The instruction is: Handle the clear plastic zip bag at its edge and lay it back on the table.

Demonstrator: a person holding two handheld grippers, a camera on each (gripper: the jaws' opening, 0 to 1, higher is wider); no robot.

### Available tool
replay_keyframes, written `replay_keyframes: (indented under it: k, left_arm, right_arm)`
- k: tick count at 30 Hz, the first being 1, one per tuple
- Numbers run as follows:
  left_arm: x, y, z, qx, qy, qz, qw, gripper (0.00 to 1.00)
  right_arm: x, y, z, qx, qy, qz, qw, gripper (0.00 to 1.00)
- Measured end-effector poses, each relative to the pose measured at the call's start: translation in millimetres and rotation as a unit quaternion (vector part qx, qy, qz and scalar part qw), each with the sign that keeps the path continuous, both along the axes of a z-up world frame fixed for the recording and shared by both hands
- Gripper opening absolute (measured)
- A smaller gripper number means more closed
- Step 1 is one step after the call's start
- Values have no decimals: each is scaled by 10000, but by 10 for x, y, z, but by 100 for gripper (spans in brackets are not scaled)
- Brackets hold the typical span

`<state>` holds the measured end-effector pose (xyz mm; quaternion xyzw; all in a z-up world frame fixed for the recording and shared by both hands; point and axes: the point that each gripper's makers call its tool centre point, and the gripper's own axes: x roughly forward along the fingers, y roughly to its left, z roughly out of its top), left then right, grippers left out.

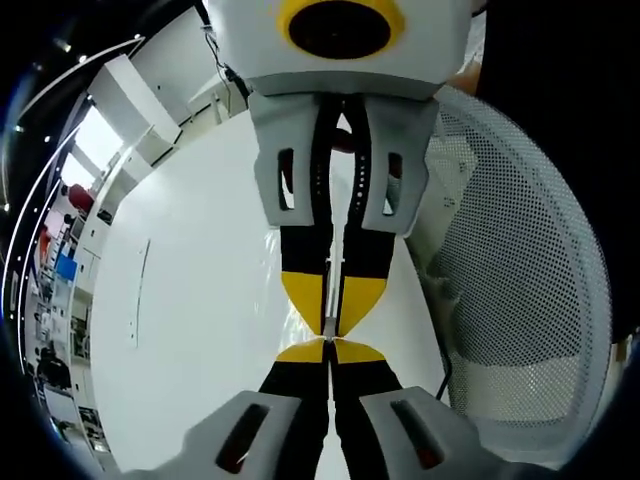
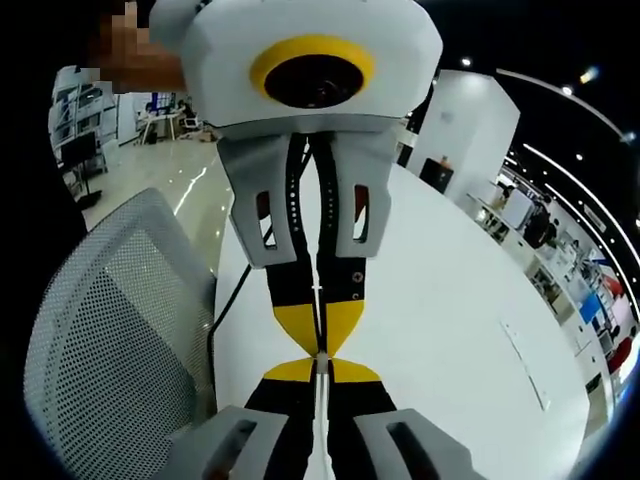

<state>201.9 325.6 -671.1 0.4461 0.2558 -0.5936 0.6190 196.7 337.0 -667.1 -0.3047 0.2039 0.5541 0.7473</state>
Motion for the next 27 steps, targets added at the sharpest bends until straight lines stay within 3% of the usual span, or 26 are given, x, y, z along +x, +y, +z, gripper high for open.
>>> replay_keyframes:
  k: [27]
  left_arm:
    - [-2,23,-21,98,81,-74,9999,0]
  right_arm:
    - [-14,-2,-20,-56,44,-26,10000,0]
